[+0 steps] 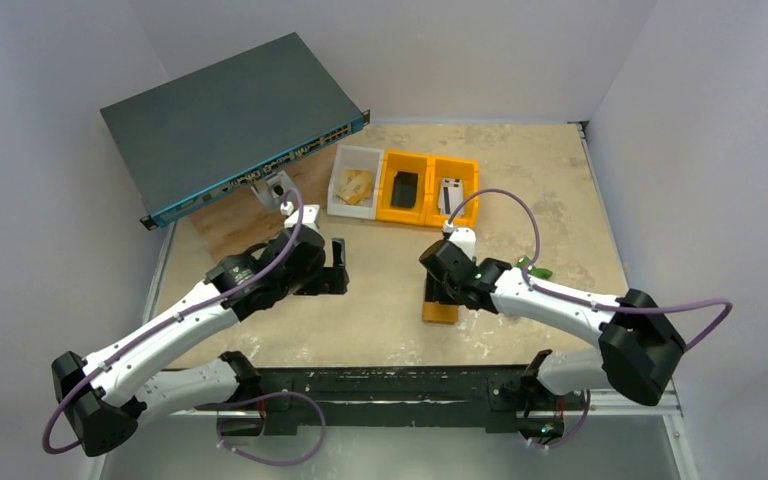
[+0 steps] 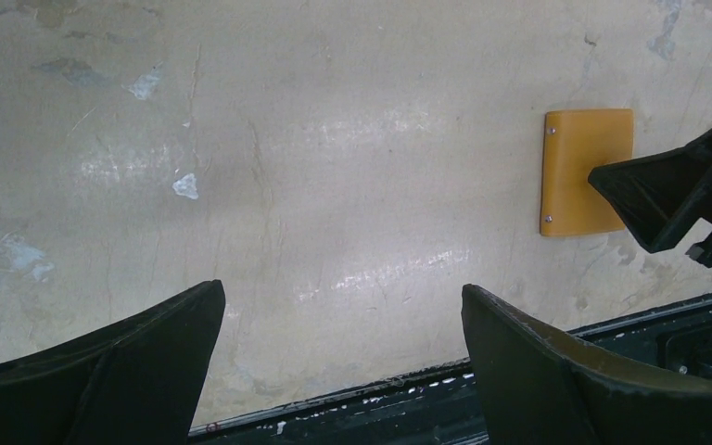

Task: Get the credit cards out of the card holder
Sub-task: Open the card holder at the center of the board.

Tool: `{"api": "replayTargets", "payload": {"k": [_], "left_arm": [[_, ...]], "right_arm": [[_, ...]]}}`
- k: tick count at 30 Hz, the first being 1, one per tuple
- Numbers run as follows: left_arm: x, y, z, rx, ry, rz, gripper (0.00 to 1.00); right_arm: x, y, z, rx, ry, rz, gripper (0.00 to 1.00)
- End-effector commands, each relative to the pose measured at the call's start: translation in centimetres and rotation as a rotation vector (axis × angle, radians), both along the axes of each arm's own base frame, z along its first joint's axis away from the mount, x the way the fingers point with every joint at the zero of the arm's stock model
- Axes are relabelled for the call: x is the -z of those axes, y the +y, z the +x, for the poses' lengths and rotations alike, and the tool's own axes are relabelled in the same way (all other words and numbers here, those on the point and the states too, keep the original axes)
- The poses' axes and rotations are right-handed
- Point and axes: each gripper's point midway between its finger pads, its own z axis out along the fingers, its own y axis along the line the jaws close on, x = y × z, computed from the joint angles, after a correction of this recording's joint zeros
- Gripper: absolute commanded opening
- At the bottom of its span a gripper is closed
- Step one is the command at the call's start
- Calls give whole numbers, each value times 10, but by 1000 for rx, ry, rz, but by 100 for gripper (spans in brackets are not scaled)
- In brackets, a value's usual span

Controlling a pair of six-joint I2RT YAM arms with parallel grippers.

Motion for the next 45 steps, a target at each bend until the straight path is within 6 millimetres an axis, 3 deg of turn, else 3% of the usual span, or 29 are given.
{"api": "replayTargets", "payload": {"k": [1, 20, 27, 30, 33, 38, 45], "left_arm": [[-1, -7, 5, -11, -9, -41, 100], [11, -16, 6, 4, 25, -35, 100], [15, -22, 7, 20, 41, -47, 100], [20, -26, 5, 25, 62, -59, 100], [28, -31, 3, 26, 95, -70, 100], [40, -42, 0, 28, 147, -98, 98], [53, -54, -2, 29, 202, -130, 83]], "right_arm": [[13, -9, 0, 47, -3, -37, 50], [36, -17, 1, 75, 23, -122, 32], [40, -6, 0, 49, 39, -70, 13], [36, -1, 1, 37, 29, -39, 0], [28, 5, 6, 16, -10, -10, 0], [12, 32, 6, -90, -52, 135, 0], [-24, 70, 1, -248, -132, 358, 0]]}}
